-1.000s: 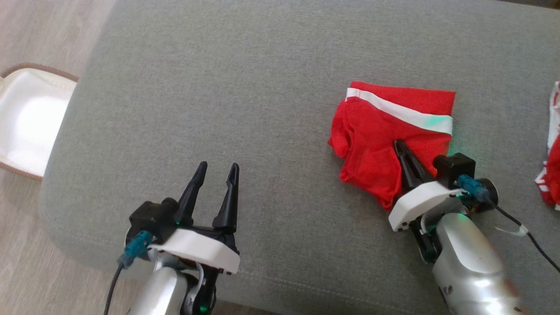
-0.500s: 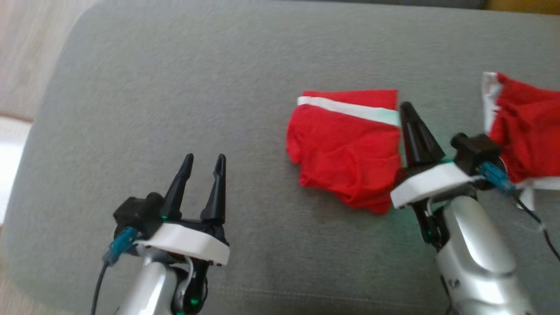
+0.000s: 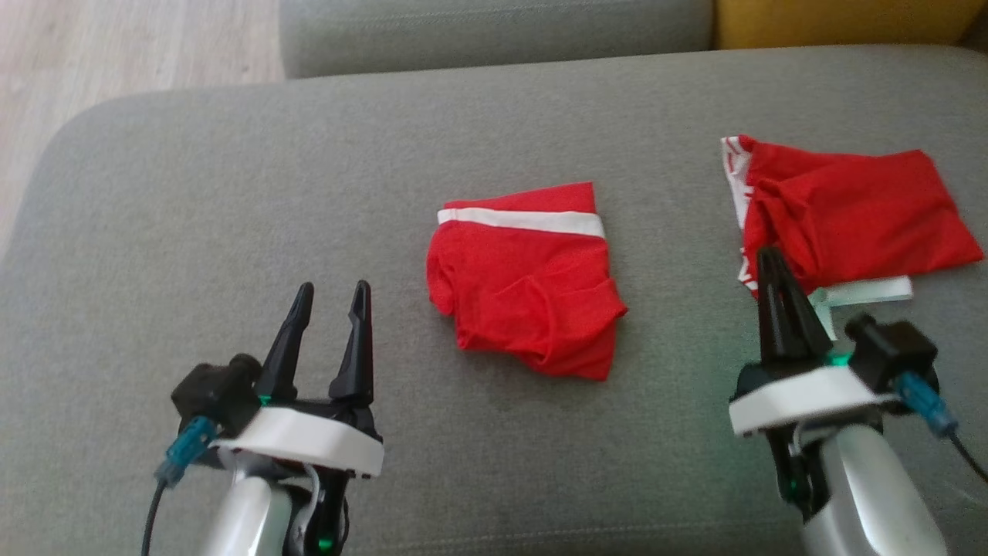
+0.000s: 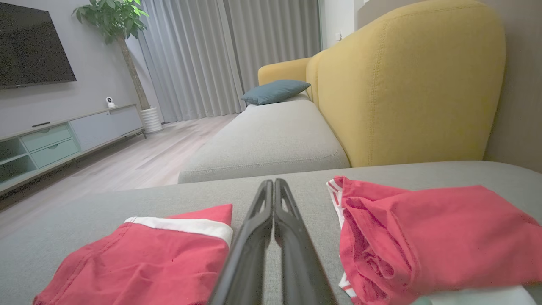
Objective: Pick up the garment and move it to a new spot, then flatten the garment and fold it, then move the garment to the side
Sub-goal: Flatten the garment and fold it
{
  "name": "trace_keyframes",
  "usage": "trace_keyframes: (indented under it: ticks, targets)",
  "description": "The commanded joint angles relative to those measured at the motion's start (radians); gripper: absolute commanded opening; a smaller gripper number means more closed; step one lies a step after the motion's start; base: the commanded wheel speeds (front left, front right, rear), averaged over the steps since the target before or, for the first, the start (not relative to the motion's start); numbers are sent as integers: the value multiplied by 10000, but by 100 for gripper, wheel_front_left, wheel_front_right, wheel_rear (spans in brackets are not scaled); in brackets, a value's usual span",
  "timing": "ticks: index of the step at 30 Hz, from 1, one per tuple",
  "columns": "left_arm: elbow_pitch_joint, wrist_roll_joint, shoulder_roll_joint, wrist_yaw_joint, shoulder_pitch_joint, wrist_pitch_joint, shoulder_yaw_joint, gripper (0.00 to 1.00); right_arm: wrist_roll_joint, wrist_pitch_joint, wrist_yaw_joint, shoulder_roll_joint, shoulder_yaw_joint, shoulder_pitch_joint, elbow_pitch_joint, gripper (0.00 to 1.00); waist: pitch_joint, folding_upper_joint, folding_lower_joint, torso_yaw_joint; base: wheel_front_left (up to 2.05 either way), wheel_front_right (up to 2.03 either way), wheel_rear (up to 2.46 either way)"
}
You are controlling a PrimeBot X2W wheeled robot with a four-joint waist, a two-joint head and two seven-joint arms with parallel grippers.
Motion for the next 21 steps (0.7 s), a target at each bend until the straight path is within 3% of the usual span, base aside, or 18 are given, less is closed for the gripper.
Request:
trace_keyframes:
  ticks: [1,21]
  targets:
    - [-288,124,24,-51,-110,-122,460,100,-35,-93,35,32,204,20,-430,100,-156,-1,0,-164,0,0,0]
    - [-18,192,24,-114,276,-122,517,100,54,-93,35,32,163,737,-599,100,-388,-1,0,-285,0,0,0]
